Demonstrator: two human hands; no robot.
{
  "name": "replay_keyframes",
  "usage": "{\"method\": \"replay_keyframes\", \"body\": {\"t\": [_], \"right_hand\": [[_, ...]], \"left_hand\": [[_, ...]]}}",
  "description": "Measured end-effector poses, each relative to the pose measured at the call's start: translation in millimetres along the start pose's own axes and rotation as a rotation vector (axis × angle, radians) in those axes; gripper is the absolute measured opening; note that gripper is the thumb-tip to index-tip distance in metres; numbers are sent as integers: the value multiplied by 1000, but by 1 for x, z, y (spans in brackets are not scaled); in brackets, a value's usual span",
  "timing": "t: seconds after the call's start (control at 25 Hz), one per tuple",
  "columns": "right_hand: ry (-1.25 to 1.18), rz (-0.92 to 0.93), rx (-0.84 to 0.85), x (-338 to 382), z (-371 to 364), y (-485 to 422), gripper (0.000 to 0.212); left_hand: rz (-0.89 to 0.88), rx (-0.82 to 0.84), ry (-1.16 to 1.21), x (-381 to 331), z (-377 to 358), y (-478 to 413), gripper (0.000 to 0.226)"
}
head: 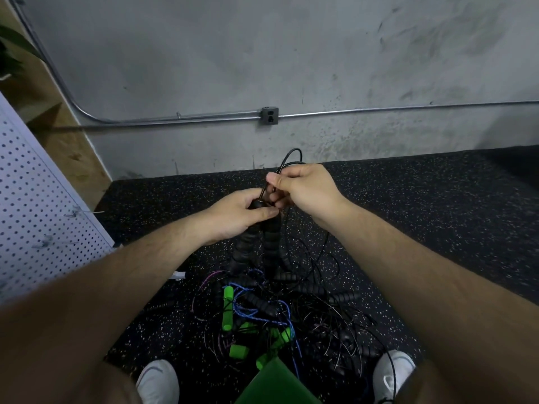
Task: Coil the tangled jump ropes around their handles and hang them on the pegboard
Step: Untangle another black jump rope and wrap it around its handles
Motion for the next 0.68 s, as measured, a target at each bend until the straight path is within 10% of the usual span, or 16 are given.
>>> {"method": "replay_keyframes", "body": {"t": [0.28,0.4,0.56,0.68], "right_hand": [[-259,-141,-119,-8,5,-2,29],[178,-126,-165,-6,10,-5,47],[744,-132,197,-24,-35,22,99],[910,-65,250,-39,-56,29,97]], "left_hand": [[46,-106,-52,11,14,-1,21],[82,-221,-29,13,27,-2,15],[151,-444,248,22,42,1,11],[224,-465,541,33,30,0,20]]}}
Point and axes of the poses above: each hand's wrist, its own y-axis away from the middle knuckle, its own z-axis out of the back of the hand, x = y × z, the point moved 9 cm from there along -y, towards the middle knuckle, and after that the axes turned 6 degrees about y, right-handed, at the moved point
